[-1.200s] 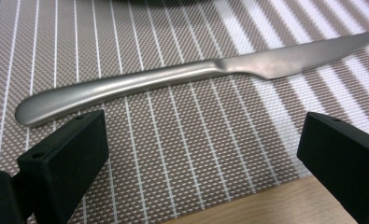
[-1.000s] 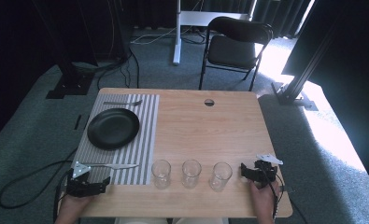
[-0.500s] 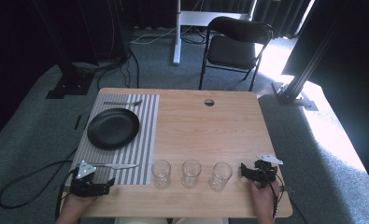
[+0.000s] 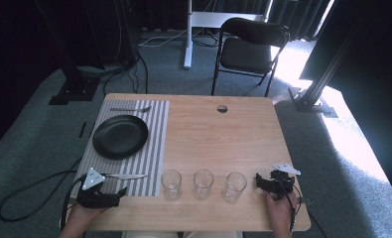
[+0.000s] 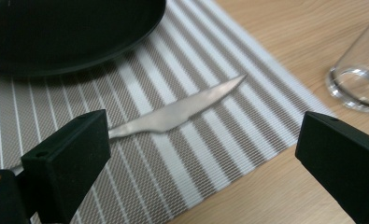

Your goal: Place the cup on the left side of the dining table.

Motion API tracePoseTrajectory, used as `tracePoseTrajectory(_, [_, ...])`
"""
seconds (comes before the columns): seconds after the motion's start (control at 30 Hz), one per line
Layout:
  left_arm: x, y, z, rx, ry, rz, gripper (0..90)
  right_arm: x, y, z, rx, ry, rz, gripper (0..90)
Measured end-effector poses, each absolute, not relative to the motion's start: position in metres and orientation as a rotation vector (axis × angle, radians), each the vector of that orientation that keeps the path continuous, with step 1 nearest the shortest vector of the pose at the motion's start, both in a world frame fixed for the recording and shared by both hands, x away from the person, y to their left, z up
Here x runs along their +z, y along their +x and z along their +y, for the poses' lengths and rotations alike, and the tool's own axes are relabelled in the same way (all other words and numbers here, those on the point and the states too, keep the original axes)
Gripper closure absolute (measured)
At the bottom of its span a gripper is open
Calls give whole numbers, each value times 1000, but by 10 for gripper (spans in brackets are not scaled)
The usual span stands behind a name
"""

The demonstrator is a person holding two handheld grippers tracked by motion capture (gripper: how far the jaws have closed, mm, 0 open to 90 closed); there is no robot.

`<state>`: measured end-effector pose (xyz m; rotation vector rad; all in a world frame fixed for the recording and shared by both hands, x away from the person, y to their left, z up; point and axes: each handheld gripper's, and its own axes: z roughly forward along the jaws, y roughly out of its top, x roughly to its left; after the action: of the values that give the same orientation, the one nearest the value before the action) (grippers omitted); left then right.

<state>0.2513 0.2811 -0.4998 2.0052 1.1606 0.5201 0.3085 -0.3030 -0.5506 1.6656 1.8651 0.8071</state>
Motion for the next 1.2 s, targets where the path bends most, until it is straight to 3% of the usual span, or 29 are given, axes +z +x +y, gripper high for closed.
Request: tracePoseTrajectory(1.2, [-446, 243, 232, 504, 2018, 874, 37, -551, 308, -303, 807, 1663, 1865, 116])
